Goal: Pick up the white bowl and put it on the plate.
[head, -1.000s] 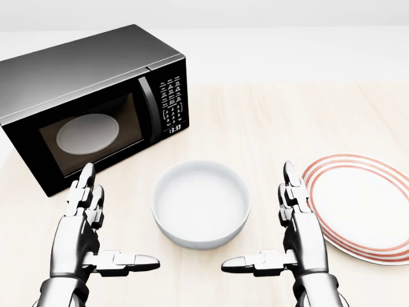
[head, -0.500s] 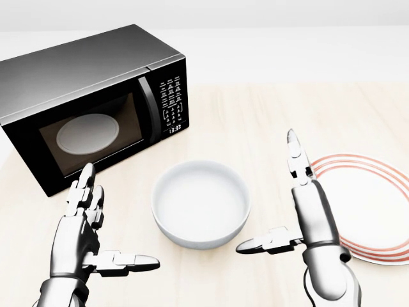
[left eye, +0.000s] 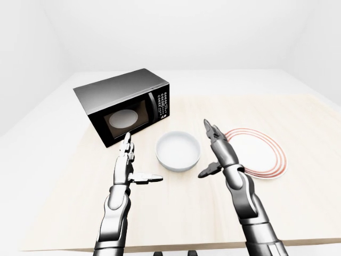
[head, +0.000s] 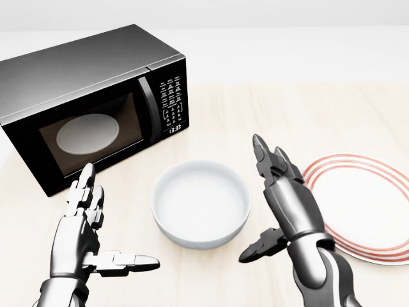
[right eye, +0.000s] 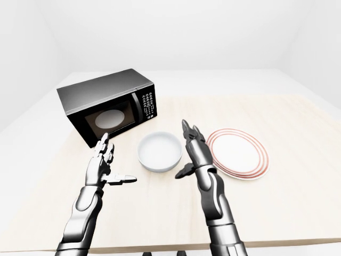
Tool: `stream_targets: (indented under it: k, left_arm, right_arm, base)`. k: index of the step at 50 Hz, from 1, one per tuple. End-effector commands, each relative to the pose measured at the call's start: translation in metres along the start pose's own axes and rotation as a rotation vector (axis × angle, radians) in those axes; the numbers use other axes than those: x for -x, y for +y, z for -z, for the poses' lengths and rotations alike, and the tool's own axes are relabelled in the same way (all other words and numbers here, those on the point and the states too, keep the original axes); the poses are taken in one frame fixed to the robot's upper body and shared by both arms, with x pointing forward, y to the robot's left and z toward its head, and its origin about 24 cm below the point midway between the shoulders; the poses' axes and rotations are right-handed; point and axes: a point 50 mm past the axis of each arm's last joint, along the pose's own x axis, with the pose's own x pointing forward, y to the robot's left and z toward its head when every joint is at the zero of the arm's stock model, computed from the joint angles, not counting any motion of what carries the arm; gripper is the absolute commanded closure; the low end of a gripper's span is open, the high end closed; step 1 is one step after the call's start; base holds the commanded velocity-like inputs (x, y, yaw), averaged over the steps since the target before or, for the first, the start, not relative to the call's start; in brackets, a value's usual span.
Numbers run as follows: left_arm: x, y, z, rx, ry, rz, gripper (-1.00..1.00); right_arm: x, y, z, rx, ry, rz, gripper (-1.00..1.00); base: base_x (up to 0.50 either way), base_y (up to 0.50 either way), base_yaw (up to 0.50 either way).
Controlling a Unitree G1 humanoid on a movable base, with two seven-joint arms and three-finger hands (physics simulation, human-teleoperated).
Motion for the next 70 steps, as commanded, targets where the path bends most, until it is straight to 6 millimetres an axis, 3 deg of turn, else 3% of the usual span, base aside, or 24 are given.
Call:
stream_targets:
  k: [1,20,37,50,70]
  left_arm:
    - [0.0,0.0,0.0,0.0,0.0,0.0,-1.0]
    - [0.0,0.0,0.0,0.0,0.0,0.0,-1.0]
    - [0.0,0.0,0.0,0.0,0.0,0.0,-1.0]
    - [0.0,0.0,0.0,0.0,0.0,0.0,-1.0]
    - [0.0,0.0,0.0,0.0,0.0,0.0,-1.0]
  right_arm:
    - [-0.001,0.005,-0.005,0.141,-0.018,-0.086,-1.0]
    - [-0.003,0.0,-0.027,0.403,-0.079,-0.205,-1.0]
    - [-0.007,0.012,-0.048,0.555,-0.129,-0.299,-1.0]
    - [-0.011,0.012,-0.052,0.562,-0.108,-0.461,-1.0]
    - [-0.021,-0.005,-0.09,0.547,-0.233,-0.36,-1.0]
  base:
    - [0.0,0.0,0.0]
    - [0.0,0.0,0.0]
    - [0.0,0.0,0.0]
    - [0.0,0.0,0.0]
    - [0.0,0.0,0.0]
